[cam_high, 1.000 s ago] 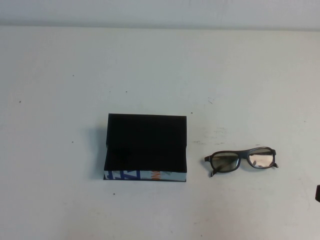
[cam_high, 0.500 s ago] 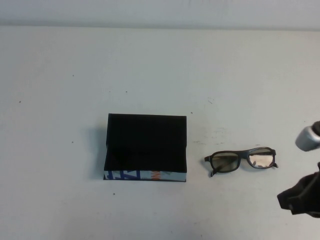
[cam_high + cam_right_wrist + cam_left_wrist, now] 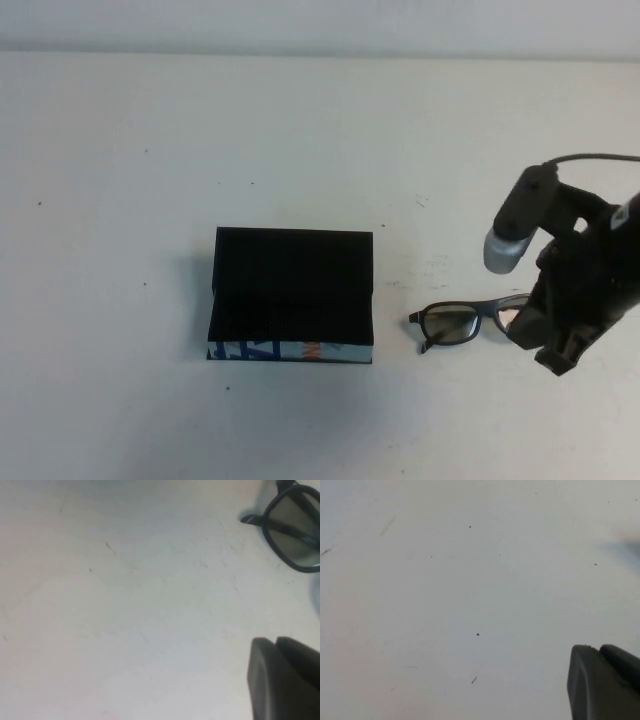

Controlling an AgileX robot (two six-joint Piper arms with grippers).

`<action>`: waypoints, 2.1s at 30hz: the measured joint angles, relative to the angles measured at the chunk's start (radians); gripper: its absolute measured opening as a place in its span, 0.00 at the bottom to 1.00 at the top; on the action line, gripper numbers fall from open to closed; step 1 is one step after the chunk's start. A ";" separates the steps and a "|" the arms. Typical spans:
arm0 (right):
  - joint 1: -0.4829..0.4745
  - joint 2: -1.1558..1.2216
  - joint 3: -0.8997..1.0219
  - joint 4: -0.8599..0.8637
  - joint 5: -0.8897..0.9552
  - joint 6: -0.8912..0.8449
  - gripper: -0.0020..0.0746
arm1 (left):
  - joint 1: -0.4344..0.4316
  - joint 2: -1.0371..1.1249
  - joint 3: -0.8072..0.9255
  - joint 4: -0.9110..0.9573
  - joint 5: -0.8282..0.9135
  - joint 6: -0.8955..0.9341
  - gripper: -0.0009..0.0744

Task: Return glasses to glasses case
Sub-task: Pick up the glasses from the table

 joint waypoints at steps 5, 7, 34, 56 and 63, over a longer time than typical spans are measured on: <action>0.002 0.136 -0.122 -0.101 0.081 -0.170 0.08 | 0.000 0.000 0.000 0.000 0.000 0.000 0.01; 0.002 0.185 -0.164 -0.119 0.083 -0.208 0.14 | 0.000 0.000 0.000 0.000 0.000 0.000 0.01; 0.011 0.423 -0.315 -0.163 0.030 -0.626 0.48 | 0.000 0.000 0.000 0.000 0.000 0.000 0.01; 0.023 0.526 -0.354 -0.200 0.012 -0.630 0.47 | 0.000 0.000 0.000 0.000 0.000 0.000 0.01; 0.023 0.526 -0.354 -0.206 0.024 -0.630 0.31 | 0.000 0.000 0.000 0.000 0.000 0.000 0.01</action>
